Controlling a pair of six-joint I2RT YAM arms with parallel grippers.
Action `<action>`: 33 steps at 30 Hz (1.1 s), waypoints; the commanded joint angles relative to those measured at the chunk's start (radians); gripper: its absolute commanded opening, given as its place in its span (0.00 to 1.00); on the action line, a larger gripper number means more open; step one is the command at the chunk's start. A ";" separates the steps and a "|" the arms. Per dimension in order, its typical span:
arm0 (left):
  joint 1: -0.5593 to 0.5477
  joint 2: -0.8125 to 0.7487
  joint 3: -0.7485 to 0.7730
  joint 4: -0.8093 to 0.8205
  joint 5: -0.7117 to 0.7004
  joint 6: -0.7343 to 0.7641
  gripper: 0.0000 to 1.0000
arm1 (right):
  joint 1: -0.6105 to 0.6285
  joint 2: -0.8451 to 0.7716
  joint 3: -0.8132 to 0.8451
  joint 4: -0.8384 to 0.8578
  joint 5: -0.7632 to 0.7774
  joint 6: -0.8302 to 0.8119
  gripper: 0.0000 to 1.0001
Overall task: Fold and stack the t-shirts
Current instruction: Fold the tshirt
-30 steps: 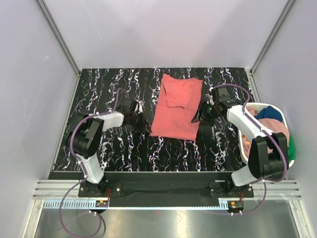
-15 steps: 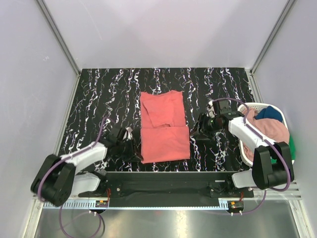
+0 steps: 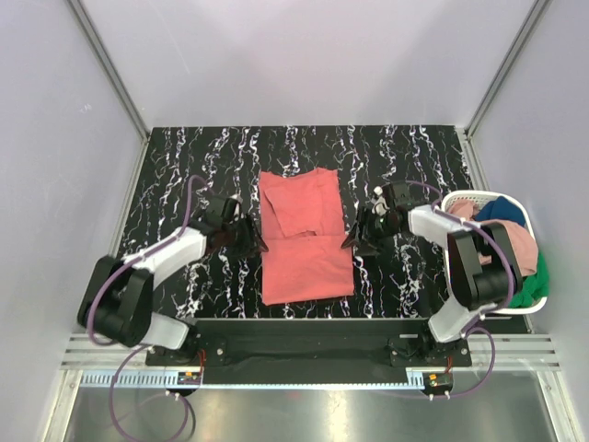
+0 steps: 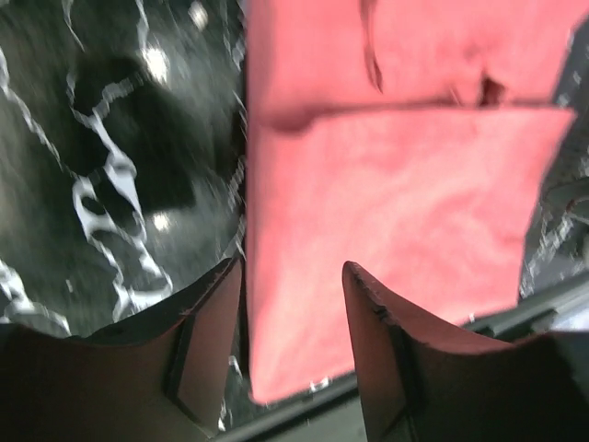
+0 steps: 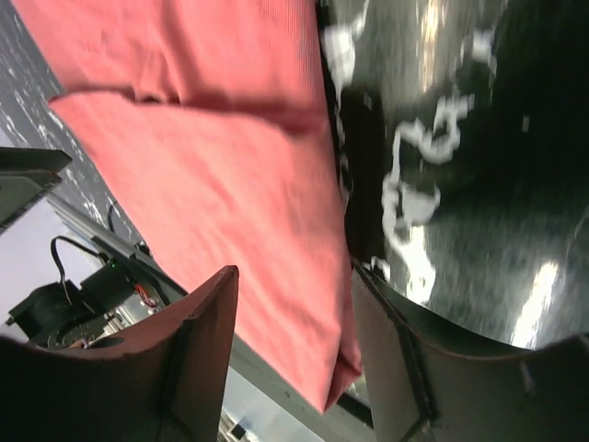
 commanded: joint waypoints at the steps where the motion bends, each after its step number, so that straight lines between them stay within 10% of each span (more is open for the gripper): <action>1: 0.008 0.068 0.047 0.068 -0.021 0.034 0.51 | -0.002 0.065 0.092 0.068 -0.024 -0.049 0.59; 15: 0.048 0.180 0.011 0.220 0.043 0.047 0.47 | -0.025 0.201 0.139 0.103 -0.053 -0.116 0.57; 26: 0.050 0.206 0.011 0.272 0.080 0.044 0.32 | -0.024 0.178 0.132 0.114 -0.064 -0.138 0.36; 33: 0.050 0.193 0.014 0.279 0.111 0.040 0.00 | -0.025 0.156 0.144 0.105 -0.067 -0.139 0.06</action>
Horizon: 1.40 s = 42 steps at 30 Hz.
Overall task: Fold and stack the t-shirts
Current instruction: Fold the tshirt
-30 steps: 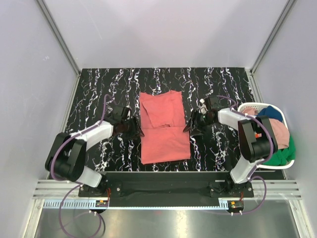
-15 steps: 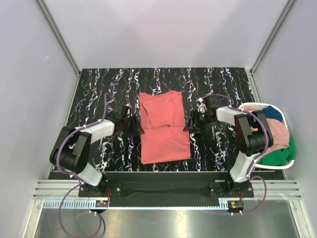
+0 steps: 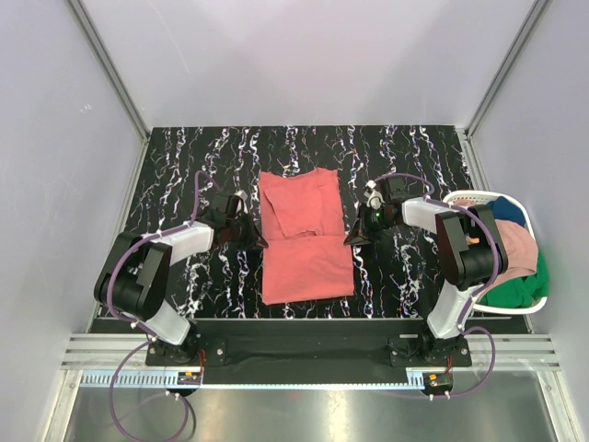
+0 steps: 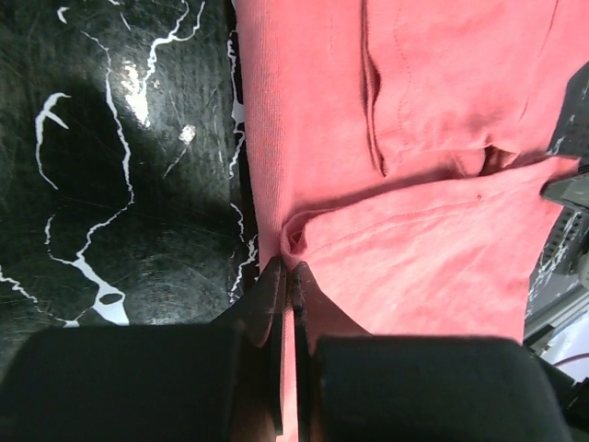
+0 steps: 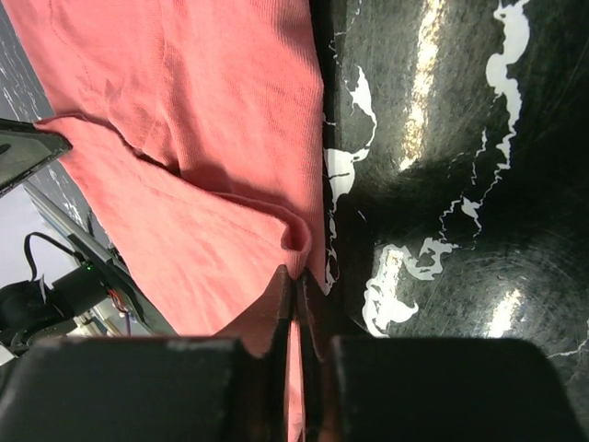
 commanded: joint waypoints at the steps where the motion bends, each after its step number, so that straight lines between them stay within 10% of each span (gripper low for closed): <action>1: 0.003 -0.017 0.000 0.051 0.040 0.004 0.00 | -0.004 -0.054 0.035 0.013 -0.021 -0.014 0.04; 17: 0.001 -0.129 0.012 -0.023 -0.007 -0.028 0.00 | -0.004 -0.106 0.062 -0.008 -0.029 -0.017 0.00; 22: 0.001 -0.119 0.020 -0.026 -0.007 -0.027 0.00 | -0.004 -0.099 0.065 -0.014 -0.015 -0.011 0.13; 24: 0.001 -0.113 0.018 -0.021 0.000 -0.028 0.00 | -0.004 -0.097 0.068 -0.014 -0.023 -0.014 0.00; 42: 0.001 -0.110 0.065 -0.055 -0.144 -0.024 0.00 | -0.004 -0.037 0.182 -0.023 -0.038 -0.046 0.00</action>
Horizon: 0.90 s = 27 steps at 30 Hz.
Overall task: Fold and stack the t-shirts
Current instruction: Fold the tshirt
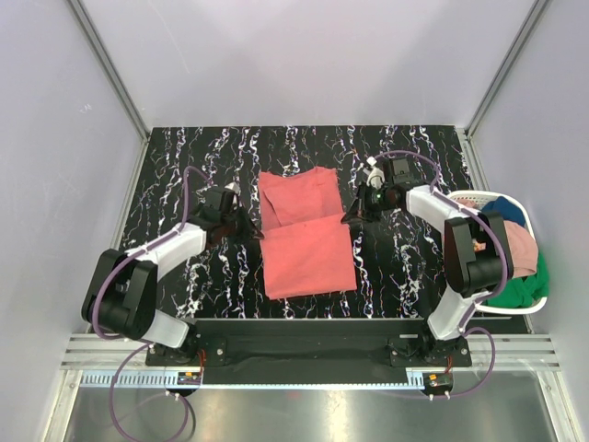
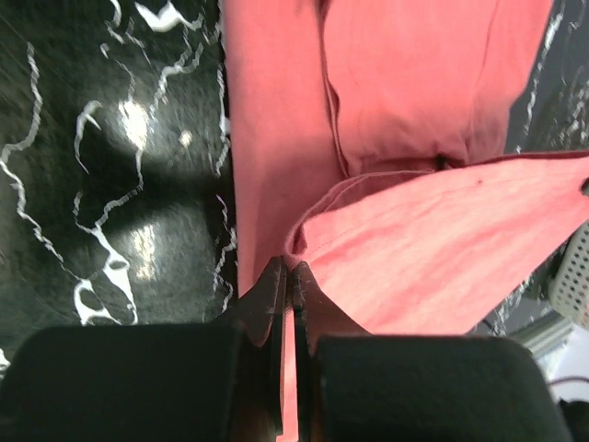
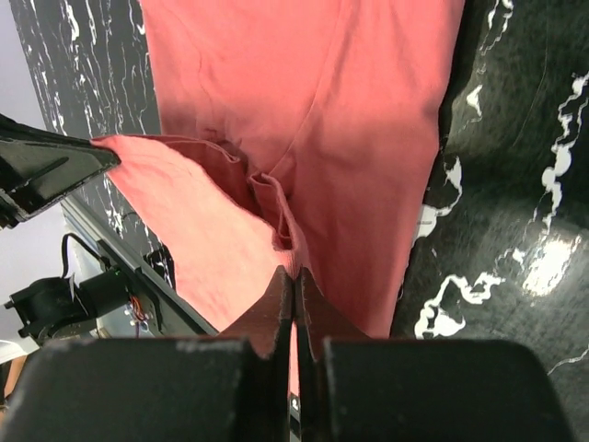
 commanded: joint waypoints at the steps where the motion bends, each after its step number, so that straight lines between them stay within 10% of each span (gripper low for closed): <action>1: 0.001 0.034 0.055 0.022 -0.065 0.025 0.00 | -0.004 0.053 0.051 0.022 -0.010 -0.019 0.00; 12: 0.006 0.209 0.141 0.036 -0.057 0.065 0.06 | -0.004 0.156 0.074 0.072 0.029 -0.016 0.07; 22: 0.000 0.137 0.241 -0.196 -0.240 0.098 0.38 | -0.004 0.048 0.060 -0.092 0.324 0.042 0.48; 27: -0.130 0.017 0.226 -0.231 -0.184 0.099 0.39 | 0.011 -0.105 -0.007 -0.135 0.308 0.090 0.39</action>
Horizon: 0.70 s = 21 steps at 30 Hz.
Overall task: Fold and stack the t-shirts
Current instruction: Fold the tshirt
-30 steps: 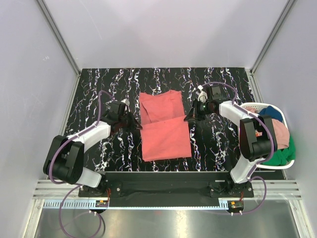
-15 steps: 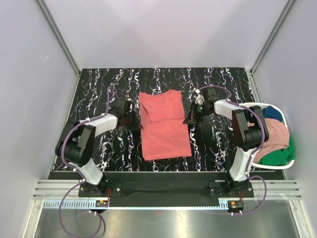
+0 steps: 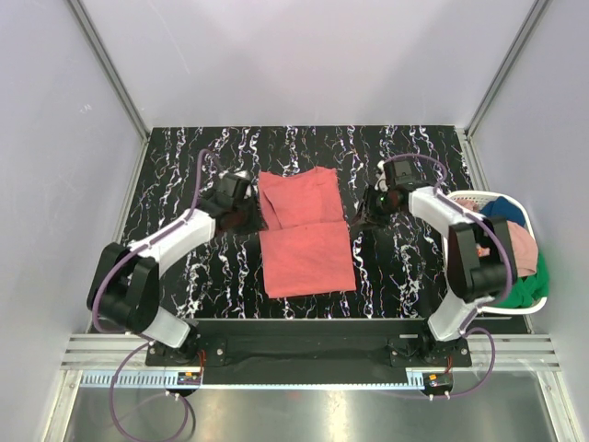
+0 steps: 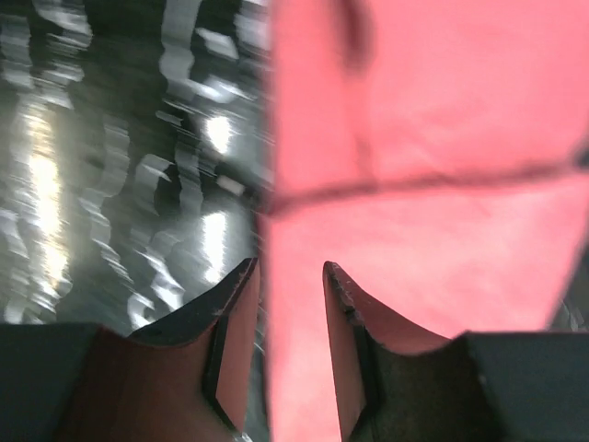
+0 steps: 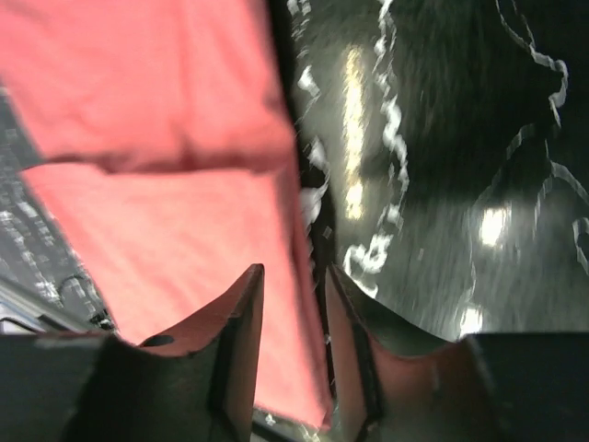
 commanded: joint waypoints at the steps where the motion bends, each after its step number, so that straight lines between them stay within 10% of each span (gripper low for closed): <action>1: -0.139 -0.088 0.011 -0.034 0.039 0.015 0.39 | 0.017 -0.145 -0.056 -0.040 0.034 0.049 0.37; 10: -0.265 -0.123 -0.285 0.214 0.175 -0.151 0.37 | 0.076 -0.197 -0.336 0.255 -0.156 0.176 0.23; 21: -0.266 -0.327 -0.348 0.014 0.041 -0.093 0.42 | 0.165 -0.372 -0.570 0.335 -0.046 0.308 0.24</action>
